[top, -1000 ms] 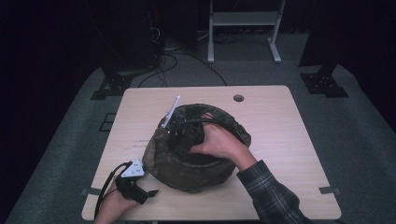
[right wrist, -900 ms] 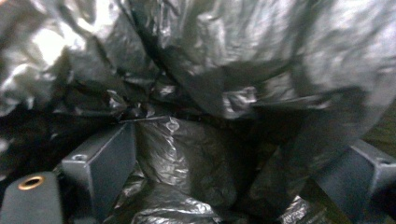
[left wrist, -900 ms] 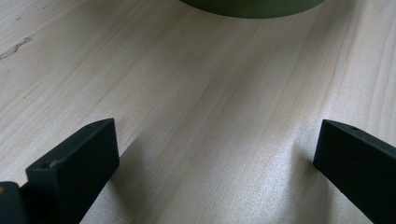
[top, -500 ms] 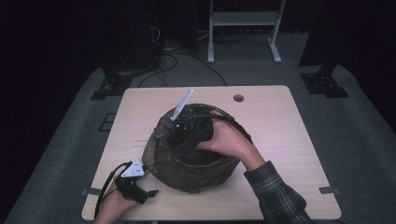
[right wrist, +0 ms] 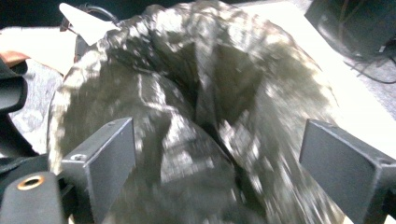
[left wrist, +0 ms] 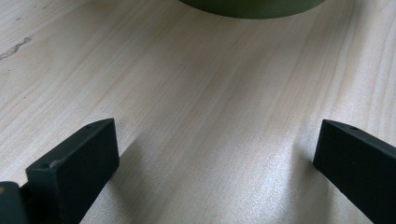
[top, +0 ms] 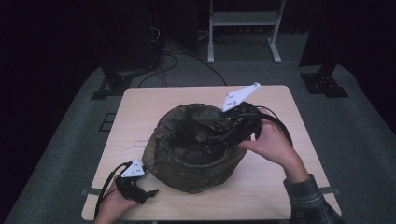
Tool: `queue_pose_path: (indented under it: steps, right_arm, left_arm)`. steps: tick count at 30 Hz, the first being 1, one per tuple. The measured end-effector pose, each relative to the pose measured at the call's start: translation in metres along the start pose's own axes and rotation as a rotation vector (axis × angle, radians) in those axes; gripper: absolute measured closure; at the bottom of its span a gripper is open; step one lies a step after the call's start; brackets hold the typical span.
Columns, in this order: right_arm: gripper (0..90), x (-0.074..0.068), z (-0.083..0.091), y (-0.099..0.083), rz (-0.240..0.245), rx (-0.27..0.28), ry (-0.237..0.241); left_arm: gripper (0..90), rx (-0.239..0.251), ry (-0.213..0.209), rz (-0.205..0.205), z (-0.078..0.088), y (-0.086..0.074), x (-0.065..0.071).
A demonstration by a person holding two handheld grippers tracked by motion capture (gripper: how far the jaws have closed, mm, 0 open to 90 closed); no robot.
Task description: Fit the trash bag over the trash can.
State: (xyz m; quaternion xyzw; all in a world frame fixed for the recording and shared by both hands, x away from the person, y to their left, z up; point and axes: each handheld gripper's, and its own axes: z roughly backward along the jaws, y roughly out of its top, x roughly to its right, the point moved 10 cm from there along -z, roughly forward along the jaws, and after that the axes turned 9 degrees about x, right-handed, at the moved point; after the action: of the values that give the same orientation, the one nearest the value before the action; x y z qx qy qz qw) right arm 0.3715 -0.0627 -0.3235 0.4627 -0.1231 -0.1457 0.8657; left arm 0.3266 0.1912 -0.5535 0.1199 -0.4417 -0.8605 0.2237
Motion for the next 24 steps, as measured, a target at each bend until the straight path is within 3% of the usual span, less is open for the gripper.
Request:
queue_pose_path:
  steps: [7,13,19,24]
  right_arm:
    - [9.1,0.011,0.044,-0.047,-0.056,0.053,-0.069]
    - [9.1,0.015,0.069,-0.09,-0.122,0.126,-0.107]
    - [9.2,0.013,0.077,-0.142,-0.179,0.145,-0.15]
    - [9.1,0.013,0.077,-0.173,-0.204,0.166,-0.2]
  left_arm:
    - [0.0,0.0,0.0,0.0,0.0,0.0,0.0]
    - [0.0,-0.001,0.0,-0.001,0.0,0.0,0.0]
    - [0.0,-0.002,0.0,-0.001,0.0,0.0,0.0]
    - [0.0,-0.001,0.0,0.0,0.0,0.0,0.0]
